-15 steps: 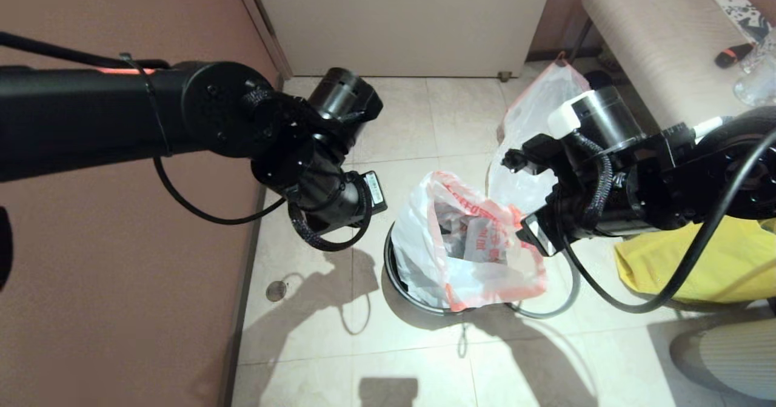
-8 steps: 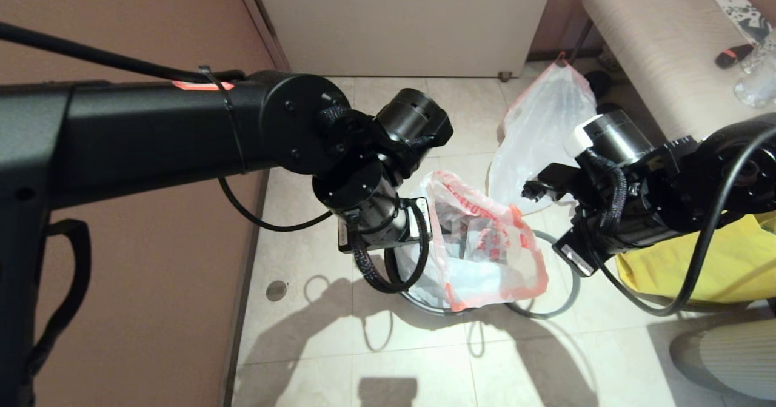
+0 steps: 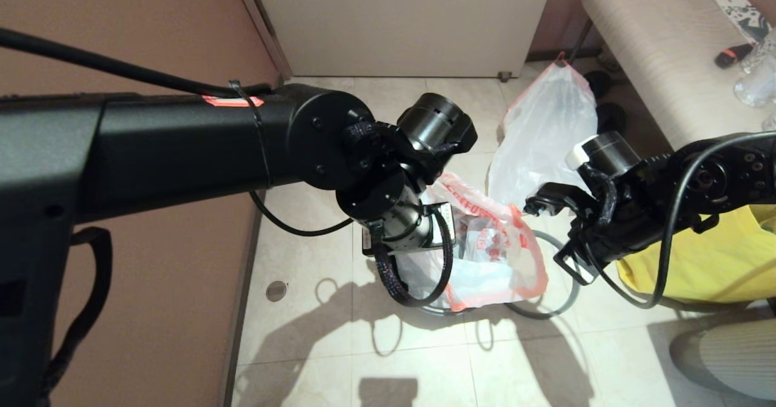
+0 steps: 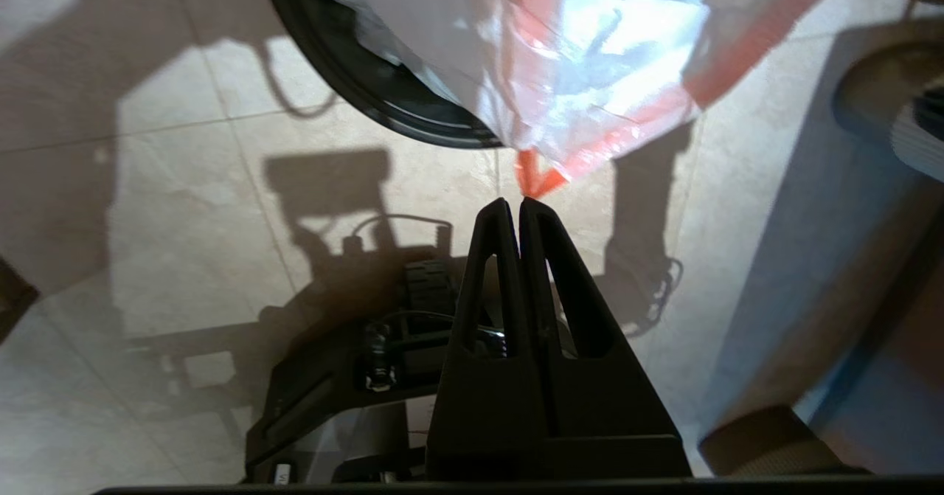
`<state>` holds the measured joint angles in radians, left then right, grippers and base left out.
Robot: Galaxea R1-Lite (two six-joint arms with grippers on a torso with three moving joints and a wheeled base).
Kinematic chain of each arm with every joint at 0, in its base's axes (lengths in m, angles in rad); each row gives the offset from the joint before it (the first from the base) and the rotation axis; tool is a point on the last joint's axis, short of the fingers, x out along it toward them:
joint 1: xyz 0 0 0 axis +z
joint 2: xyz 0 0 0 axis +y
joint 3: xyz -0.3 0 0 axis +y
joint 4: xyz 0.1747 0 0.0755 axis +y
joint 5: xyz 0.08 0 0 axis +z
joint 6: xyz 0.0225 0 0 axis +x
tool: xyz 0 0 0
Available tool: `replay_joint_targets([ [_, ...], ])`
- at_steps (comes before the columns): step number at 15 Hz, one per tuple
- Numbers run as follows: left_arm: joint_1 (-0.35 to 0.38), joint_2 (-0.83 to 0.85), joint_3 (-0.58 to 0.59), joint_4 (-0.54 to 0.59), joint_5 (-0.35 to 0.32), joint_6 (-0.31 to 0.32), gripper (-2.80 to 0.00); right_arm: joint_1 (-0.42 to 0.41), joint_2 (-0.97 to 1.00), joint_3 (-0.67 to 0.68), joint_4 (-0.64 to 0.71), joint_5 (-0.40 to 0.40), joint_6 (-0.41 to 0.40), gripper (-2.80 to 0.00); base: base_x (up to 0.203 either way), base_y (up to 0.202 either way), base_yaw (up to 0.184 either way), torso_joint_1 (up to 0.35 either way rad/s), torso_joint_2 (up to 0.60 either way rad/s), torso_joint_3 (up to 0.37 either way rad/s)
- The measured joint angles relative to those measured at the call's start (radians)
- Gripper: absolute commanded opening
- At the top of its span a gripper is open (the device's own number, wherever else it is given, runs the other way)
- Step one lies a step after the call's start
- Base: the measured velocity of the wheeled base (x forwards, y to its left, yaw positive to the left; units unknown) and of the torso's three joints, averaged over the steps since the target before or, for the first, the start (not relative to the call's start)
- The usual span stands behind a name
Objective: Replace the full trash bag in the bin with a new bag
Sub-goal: Put the new garbage bag on the trash can
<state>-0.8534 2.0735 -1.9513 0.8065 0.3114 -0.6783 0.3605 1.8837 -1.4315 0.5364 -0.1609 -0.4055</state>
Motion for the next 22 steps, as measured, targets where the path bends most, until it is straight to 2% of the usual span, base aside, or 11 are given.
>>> replay_joint_targets([
  [3, -0.003, 0.016, 0.0, -0.055, -0.063, 0.0, -2.8, -0.018, 0.037, 0.018, -0.021, 0.085, -0.03, -2.8, 0.0, 0.0, 0.0, 0.0, 0.0, 0.0],
  [6, -0.001, 0.046, 0.0, -0.175, -0.072, 0.036, -2.8, -0.055, 0.075, 0.079, -0.201, 0.246, -0.062, -2.8, 0.0, 0.0, 0.0, 0.0, 0.0, 0.0],
  [8, 0.01, 0.078, -0.001, -0.263, -0.067, 0.069, -2.8, -0.066, 0.091, 0.115, -0.31, 0.31, -0.078, -2.8, 0.0, 0.0, 0.0, 0.0, 0.0, 0.0],
  [11, 0.034, 0.134, 0.0, -0.315, -0.046, 0.117, -2.8, -0.075, 0.104, 0.128, -0.323, 0.315, -0.079, -2.8, 0.0, 0.0, 0.0, 0.0, 0.0, 0.0],
  [13, 0.055, 0.172, 0.0, -0.337, 0.0, 0.137, -2.8, -0.083, 0.108, 0.126, -0.324, 0.315, -0.079, -2.8, 0.0, 0.0, 0.0, 0.0, 0.0, 0.0],
  [15, 0.088, 0.207, 0.0, -0.414, 0.06, 0.188, -2.8, -0.086, 0.113, 0.125, -0.324, 0.315, -0.082, -2.8, 0.0, 0.0, 0.0, 0.0, 0.0, 0.0],
  [18, 0.124, 0.236, -0.001, -0.53, 0.068, 0.265, -2.8, -0.088, 0.131, 0.12, -0.343, 0.333, -0.082, -2.8, 0.0, 0.0, 0.0, 0.0, 0.0, 0.0],
  [22, 0.162, 0.246, 0.004, -0.469, 0.067, 0.273, -2.8, -0.109, 0.164, 0.105, -0.361, 0.404, -0.081, -2.8, 0.0, 0.0, 0.0, 0.0, 0.0, 0.0],
])
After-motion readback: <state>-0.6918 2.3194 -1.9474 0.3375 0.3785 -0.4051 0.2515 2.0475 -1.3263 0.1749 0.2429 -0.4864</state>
